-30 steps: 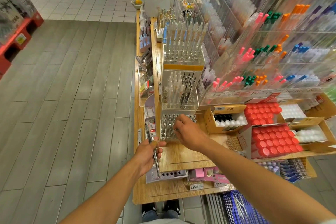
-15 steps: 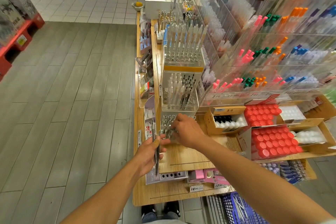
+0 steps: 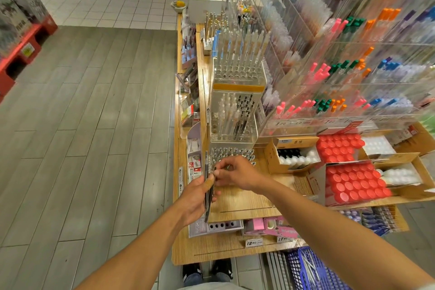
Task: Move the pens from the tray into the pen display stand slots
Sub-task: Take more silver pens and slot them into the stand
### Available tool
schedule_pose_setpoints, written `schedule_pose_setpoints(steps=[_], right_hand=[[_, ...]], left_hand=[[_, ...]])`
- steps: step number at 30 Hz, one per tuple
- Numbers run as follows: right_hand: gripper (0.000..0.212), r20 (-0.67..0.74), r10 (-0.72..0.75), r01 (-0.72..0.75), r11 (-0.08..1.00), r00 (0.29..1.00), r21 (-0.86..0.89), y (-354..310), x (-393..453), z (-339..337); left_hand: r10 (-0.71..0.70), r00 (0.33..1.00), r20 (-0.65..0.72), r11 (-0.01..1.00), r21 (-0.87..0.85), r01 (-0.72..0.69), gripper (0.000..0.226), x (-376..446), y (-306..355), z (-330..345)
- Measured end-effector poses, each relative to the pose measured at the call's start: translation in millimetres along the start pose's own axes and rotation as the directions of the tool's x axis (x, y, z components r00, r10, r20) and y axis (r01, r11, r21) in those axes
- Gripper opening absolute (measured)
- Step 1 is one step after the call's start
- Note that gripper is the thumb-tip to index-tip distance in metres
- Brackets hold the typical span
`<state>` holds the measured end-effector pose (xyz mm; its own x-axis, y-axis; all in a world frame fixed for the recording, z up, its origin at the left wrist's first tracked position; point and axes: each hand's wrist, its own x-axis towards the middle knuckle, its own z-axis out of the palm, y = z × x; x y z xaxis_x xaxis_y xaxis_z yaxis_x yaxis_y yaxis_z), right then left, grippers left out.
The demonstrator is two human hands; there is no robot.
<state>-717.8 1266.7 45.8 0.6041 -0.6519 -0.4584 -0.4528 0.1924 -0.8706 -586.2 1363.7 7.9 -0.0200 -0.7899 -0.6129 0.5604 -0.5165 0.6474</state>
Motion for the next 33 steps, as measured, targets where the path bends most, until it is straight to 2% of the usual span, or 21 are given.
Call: schedule_pose_setpoints(steps=[2,4,6,9,14,17,20,25,29,33], right_hand=[[0.012,-0.030,-0.032,0.032,0.999,0.999,-0.014,-1.0,-1.5,-3.7],[0.004,-0.107,-0.093,0.083,0.992,0.990,-0.093,-3.6,-2.6,-9.3],[0.006,-0.198,-0.154,0.126,0.981,0.968,-0.147,-5.3,-3.6,-14.8],[0.008,-0.275,-0.265,0.186,0.941,0.924,-0.282,-4.8,-4.0,-21.6],[0.010,-0.173,-0.395,0.232,0.782,0.902,-0.579,4.8,-1.4,-18.1],[0.009,-0.083,-0.403,0.227,0.661,0.912,-0.715,8.0,1.5,-11.1],[0.010,-0.047,-0.402,0.237,0.626,0.914,-0.743,5.5,5.1,-6.7],[0.019,-0.011,-0.410,0.233,0.539,0.912,-0.809,3.8,11.1,-1.1],[0.017,0.003,-0.413,0.221,0.483,0.911,-0.847,10.8,15.0,0.9],[0.009,0.045,-0.500,0.260,0.369,0.865,-0.892,22.9,16.1,3.8]], left_hand=[[0.019,0.999,-0.049,1.000,0.023,-0.017,0.028,2.2,-0.4,-0.2],[0.046,0.986,-0.157,0.998,0.038,-0.040,0.030,5.5,-1.4,-3.5],[0.062,0.962,-0.267,0.995,0.094,-0.038,0.032,7.4,-2.7,-10.8],[0.079,0.946,-0.314,0.980,0.198,-0.016,0.033,8.0,-5.3,-22.4],[0.107,0.945,-0.310,0.979,0.200,-0.045,0.038,10.6,0.2,-26.9],[0.166,0.939,-0.302,0.959,0.271,-0.082,0.040,11.1,3.5,-24.7],[0.219,0.922,-0.319,0.939,0.327,-0.110,0.027,10.4,5.8,-25.2],[0.252,0.918,-0.307,0.914,0.388,-0.121,0.028,10.9,8.8,-26.1],[0.269,0.914,-0.303,0.911,0.388,-0.139,0.006,11.6,12.0,-25.8],[0.262,0.926,-0.272,0.916,0.371,-0.150,0.029,10.5,14.6,-26.4]])
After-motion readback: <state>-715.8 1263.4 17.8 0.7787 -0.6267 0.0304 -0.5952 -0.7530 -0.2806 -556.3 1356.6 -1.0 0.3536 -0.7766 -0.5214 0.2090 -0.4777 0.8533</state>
